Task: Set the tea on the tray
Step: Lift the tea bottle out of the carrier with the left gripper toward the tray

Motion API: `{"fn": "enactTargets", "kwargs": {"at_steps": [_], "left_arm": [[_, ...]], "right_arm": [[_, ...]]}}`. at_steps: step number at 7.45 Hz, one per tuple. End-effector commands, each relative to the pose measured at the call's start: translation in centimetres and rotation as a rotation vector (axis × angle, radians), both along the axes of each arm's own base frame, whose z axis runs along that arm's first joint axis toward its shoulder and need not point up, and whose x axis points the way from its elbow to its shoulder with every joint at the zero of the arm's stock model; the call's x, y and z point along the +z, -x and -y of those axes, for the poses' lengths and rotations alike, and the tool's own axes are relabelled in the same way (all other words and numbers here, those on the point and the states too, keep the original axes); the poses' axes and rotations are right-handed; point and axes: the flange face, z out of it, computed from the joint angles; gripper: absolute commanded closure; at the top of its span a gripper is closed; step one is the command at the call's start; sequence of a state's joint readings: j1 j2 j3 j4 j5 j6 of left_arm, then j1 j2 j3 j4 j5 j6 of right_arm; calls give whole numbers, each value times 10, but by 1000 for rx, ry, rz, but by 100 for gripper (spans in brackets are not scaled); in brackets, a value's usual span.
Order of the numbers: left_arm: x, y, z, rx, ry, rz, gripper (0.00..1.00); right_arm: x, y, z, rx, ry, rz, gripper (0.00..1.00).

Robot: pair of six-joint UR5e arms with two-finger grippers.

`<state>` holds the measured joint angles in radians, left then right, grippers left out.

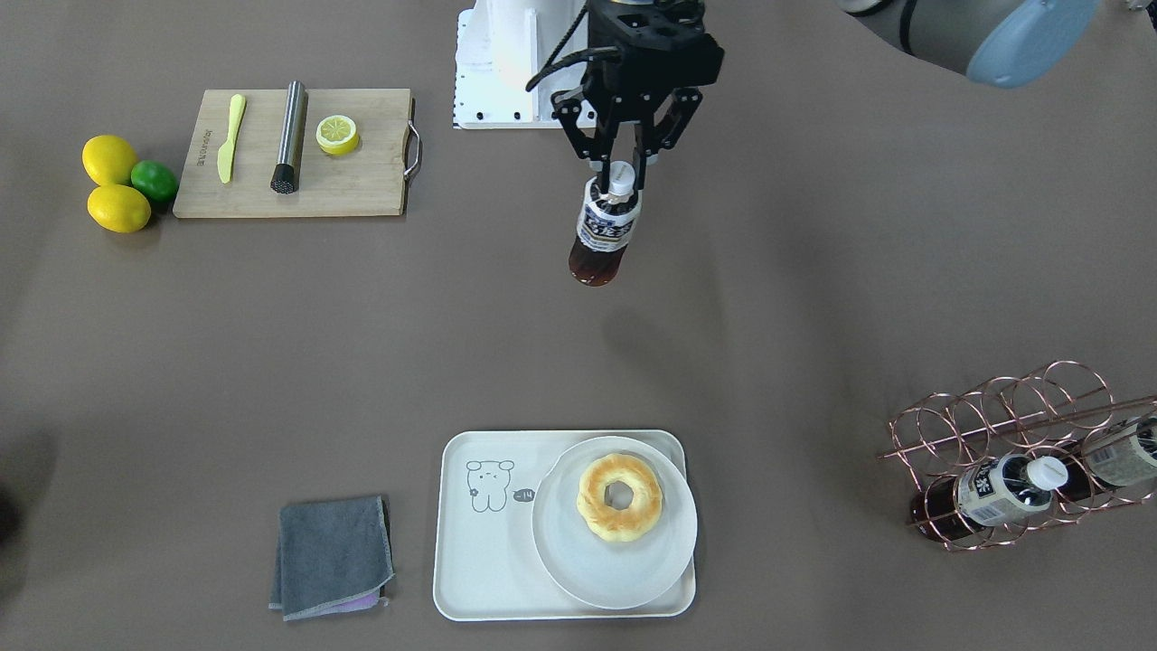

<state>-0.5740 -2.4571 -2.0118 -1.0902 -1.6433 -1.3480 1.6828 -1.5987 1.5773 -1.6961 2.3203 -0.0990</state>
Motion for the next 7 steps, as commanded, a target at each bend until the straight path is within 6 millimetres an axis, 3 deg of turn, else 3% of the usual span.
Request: {"fn": "enactTargets", "kwargs": {"at_steps": [1,3,7], "left_arm": [[-16,-64,-37,-9,-2,17,100],[-12,-84,-55,-8,-20,35,100],[2,-113,-41,-22,-41,32,100]], "right_arm": [[4,1,0,9,-6,24,0],[-2,2,1,0,-27,23,0],[-6,2,4,0,-35,25,0]]}}
